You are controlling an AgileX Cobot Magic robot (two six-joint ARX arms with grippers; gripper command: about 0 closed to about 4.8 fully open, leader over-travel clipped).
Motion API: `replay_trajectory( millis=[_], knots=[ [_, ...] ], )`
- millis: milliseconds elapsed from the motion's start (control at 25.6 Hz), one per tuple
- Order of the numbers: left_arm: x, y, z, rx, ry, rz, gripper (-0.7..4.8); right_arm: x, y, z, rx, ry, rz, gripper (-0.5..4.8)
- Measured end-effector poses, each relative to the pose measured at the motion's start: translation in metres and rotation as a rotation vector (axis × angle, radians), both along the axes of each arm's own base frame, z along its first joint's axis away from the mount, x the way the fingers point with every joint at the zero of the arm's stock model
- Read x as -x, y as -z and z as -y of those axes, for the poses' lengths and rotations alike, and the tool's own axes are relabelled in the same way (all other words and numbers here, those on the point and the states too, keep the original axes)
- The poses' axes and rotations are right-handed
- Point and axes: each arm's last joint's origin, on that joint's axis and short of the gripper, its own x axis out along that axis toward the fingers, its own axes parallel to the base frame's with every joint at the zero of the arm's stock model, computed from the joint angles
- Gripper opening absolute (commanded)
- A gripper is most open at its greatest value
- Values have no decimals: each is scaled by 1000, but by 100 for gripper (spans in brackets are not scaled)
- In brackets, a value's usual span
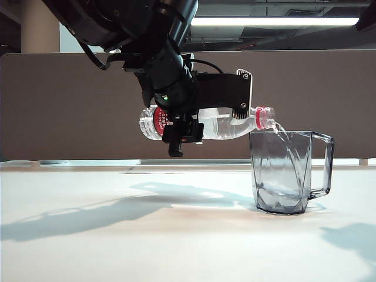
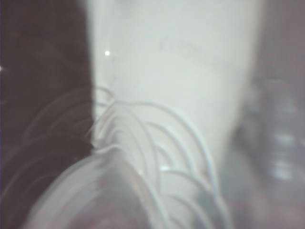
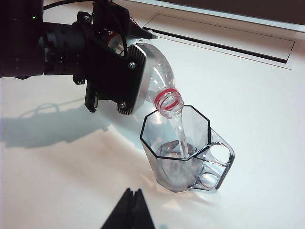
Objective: Pick up the mineral water bottle with the left hand on the table and pour water into the mug until it's half full.
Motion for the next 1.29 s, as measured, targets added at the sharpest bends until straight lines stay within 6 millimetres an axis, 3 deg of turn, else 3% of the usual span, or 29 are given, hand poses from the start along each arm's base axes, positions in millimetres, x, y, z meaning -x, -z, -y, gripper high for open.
replay_trajectory(
  millis=[1290],
  knots=[
    [0, 0, 0, -24, -10, 15, 250, 0, 0, 0, 0, 1, 0, -2]
  ],
)
